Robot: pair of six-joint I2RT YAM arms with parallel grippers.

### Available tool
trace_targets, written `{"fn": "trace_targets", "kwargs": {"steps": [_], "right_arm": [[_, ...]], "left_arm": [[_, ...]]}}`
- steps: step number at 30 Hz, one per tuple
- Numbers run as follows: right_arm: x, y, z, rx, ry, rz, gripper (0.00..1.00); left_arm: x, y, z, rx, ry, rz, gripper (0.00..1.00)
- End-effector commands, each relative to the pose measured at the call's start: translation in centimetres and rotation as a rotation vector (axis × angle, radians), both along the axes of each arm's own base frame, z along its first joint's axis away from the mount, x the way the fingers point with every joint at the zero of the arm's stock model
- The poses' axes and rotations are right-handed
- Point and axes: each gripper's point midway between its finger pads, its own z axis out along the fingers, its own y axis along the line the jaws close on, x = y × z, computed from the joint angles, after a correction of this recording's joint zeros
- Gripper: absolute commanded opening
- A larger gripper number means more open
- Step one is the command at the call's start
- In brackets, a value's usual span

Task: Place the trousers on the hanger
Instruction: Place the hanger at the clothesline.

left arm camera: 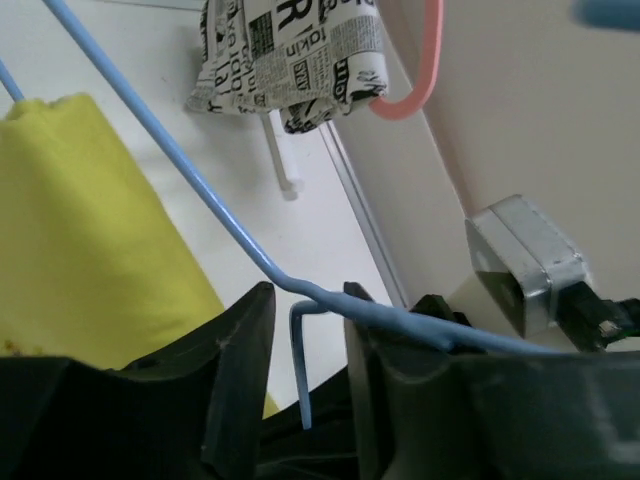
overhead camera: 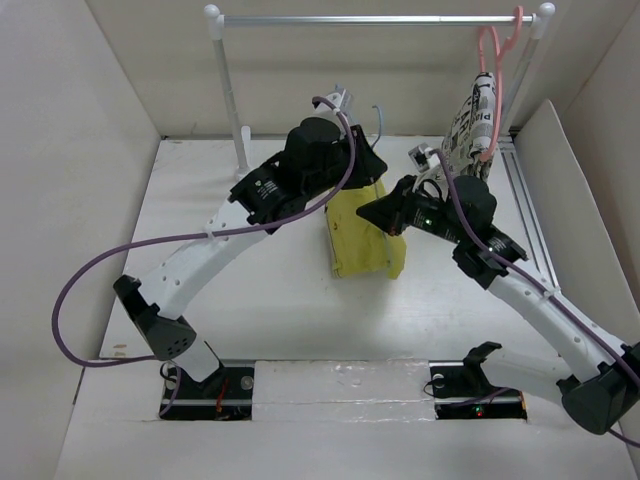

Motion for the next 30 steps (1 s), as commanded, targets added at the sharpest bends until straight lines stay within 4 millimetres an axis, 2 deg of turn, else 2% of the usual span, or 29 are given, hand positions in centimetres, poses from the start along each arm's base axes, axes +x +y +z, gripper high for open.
{"fn": "trace_targets", "kwargs": {"steps": [1,2,3,4,5,6,7,8,9,10,11,12,13,14,15,16,17,19,20,22,23,24,26,28,29,30], "right_arm": [[-0.5,-1.0,9.3,0.191,-0.225,-0.004,0.0],[0.6,-1.5,9.5,0.186,-0.226,-0.027,0.0],[1.2,-1.7,9.9,0.183,-0.231,-0.04,0.0],[1.6,-2.1,11.7,0.194,-0.263,-0.05,0.0],[2.1,-2.3,12.4,0.196,-0.277,-0.054,0.0],[3.6,-2.8,12.3,0.18,-0.274,-0.07,0.0],[4.3,-3.1,13.0,0.178,-0.291,-0.084,0.0],[4.6,-3.5,14.8,0.185,-0.333,-0.095,0.0],[5.4,-3.9,15.0,0.167,-0.337,-0.109,0.0],[7.1,-4.5,14.8,0.155,-0.33,-0.135,0.0],[7.4,-4.9,15.9,0.162,-0.355,-0.143,0.0],[7.9,-5.3,16.4,0.163,-0.367,-0.155,0.0],[9.5,-6.2,16.1,0.153,-0.356,-0.187,0.0],[10.2,-6.8,16.5,0.152,-0.36,-0.208,0.0],[10.6,-7.5,17.5,0.157,-0.381,-0.229,0.0],[11.9,-8.5,17.3,0.15,-0.373,-0.26,0.0],[12.5,-9.0,17.6,0.15,-0.377,-0.274,0.0],[13.1,-9.8,18.7,0.154,-0.398,-0.294,0.0],[13.9,-11.0,18.7,0.149,-0.396,-0.331,0.0],[14.5,-12.6,19.5,0.147,-0.408,-0.385,0.0],[14.8,-13.5,19.7,0.141,-0.412,-0.409,0.0],[15.6,-15.2,19.5,0.131,-0.403,-0.458,0.0],[16.3,-16.9,19.8,0.122,-0.396,-0.515,0.0],[17.6,-18.7,19.0,0.096,-0.372,-0.567,0.0],[18.4,-19.7,18.8,0.087,-0.36,-0.6,0.0],[18.9,-19.7,18.3,0.083,-0.349,-0.6,0.0]], "left_arm": [[-0.3,1.0,6.7,-0.144,-0.146,-0.011,0.34],[-0.5,1.4,8.3,-0.159,-0.182,-0.011,0.42],[-0.5,1.6,8.9,-0.146,-0.215,-0.016,0.48],[-0.7,2.1,9.8,-0.152,-0.24,-0.008,0.63],[-1.0,2.6,11.2,-0.165,-0.272,-0.007,0.73],[-1.1,2.9,11.8,-0.164,-0.292,-0.005,0.86],[-1.4,3.6,12.7,-0.159,-0.326,0.002,0.99],[-1.5,4.0,13.0,-0.157,-0.336,0.009,0.99],[-1.7,4.5,13.2,-0.156,-0.344,0.017,0.99],[-2.2,5.5,14.0,-0.161,-0.367,0.031,0.99],[-2.2,5.7,13.3,-0.147,-0.361,0.036,0.99],[-2.5,6.1,13.5,-0.153,-0.372,0.039,0.99],[-2.9,6.8,13.0,-0.145,-0.378,0.046,0.99],[-3.1,7.1,12.9,-0.149,-0.382,0.05,0.99],[-3.4,7.6,13.1,-0.16,-0.394,0.056,0.99],[-4.0,8.7,13.6,-0.174,-0.408,0.07,0.99],[-3.9,8.7,12.3,-0.15,-0.397,0.075,0.99],[-4.4,10.0,12.5,-0.159,-0.412,0.102,0.99],[-4.2,10.1,11.5,-0.141,-0.402,0.108,0.99],[-4.4,10.7,10.9,-0.134,-0.394,0.124,0.99],[-4.2,10.6,9.9,-0.112,-0.38,0.124,0.99],[-4.2,10.5,9.1,-0.091,-0.36,0.121,0.99],[-3.9,10.4,7.2,-0.053,-0.325,0.122,0.99],[-3.7,10.2,5.4,-0.025,-0.293,0.124,0.99],[-3.3,10.2,3.5,0.003,-0.262,0.13,0.99],[-3.3,10.2,3.5,0.001,-0.263,0.131,0.99]]}}
